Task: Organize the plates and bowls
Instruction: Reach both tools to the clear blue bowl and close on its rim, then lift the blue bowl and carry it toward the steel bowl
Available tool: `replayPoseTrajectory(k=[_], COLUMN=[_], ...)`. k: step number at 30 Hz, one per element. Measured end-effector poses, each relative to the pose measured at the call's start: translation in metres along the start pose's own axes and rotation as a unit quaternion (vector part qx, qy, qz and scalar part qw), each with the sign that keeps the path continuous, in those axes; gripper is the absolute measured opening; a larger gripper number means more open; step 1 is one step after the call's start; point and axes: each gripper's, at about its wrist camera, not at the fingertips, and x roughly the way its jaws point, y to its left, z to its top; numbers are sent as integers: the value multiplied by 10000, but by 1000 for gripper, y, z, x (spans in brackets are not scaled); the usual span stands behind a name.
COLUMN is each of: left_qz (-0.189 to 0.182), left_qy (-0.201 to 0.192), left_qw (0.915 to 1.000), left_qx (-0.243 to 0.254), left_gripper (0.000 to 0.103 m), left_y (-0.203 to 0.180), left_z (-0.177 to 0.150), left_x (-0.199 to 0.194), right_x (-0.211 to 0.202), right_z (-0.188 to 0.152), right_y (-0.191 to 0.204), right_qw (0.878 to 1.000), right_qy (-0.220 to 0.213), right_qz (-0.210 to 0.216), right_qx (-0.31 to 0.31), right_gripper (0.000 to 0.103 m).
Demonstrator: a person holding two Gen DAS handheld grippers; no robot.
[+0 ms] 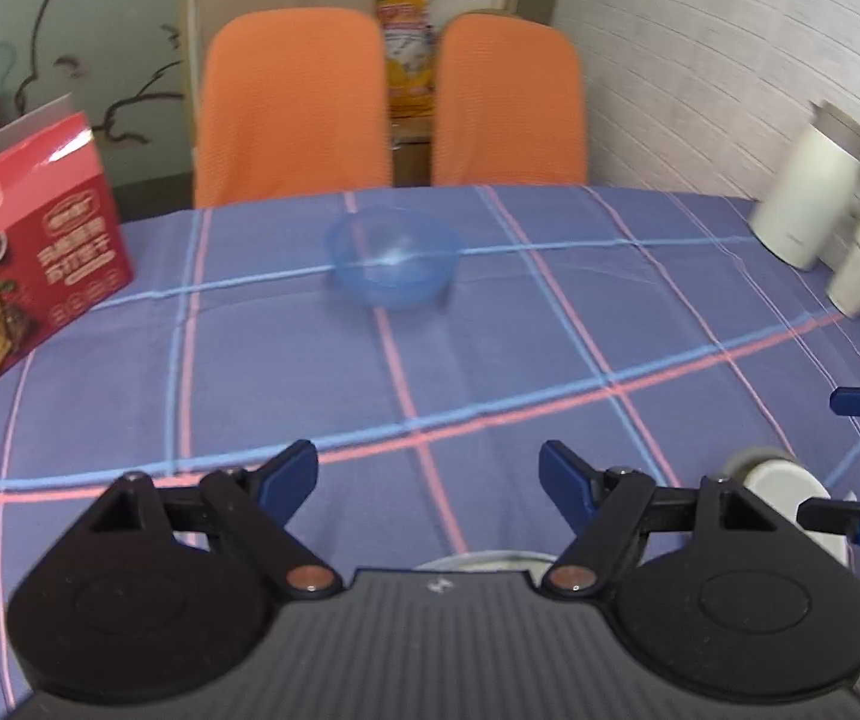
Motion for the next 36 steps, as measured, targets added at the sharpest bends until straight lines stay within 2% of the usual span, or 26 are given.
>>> replayPoseTrajectory(k=[8, 13, 17, 24, 32, 33, 34, 35, 36], left_qz=[0, -95, -184, -331, -250, -257, -269, -259, -300], left_qy=[-58, 96, 297, 232, 223, 223, 213, 243, 273], left_qw=[9986, 9975, 9968, 9976, 9973, 9972, 9974, 9977, 9976], left_qx=[-526, -699, -712, -561, -648, -663, -633, -575, -556], left_gripper=[76, 76, 76, 75, 72, 65, 38, 31, 31], left_y=[45, 52, 50, 46, 51, 52, 51, 50, 50], left_z=[67, 102, 113, 121, 120, 121, 121, 121, 122], left_x=[58, 117, 160, 192, 202, 202, 200, 199, 198], right_x=[87, 158, 201, 226, 238, 241, 242, 241, 241], right_z=[79, 97, 100, 97, 96, 99, 101, 102, 105], right_y=[8, 9, 5, 0, 11, 11, 12, 14, 14], right_qw=[9996, 9975, 9953, 9946, 9982, 9983, 9984, 9983, 9982], right_qy=[151, 572, 879, 997, 555, 532, 520, 524, 526], right_qz=[-30, 67, 111, 146, 147, 150, 158, 176, 221], right_qx=[-228, -417, -395, -255, -156, -158, -165, -182, -195], right_gripper=[81, 81, 81, 81, 80, 79, 78, 75, 75])
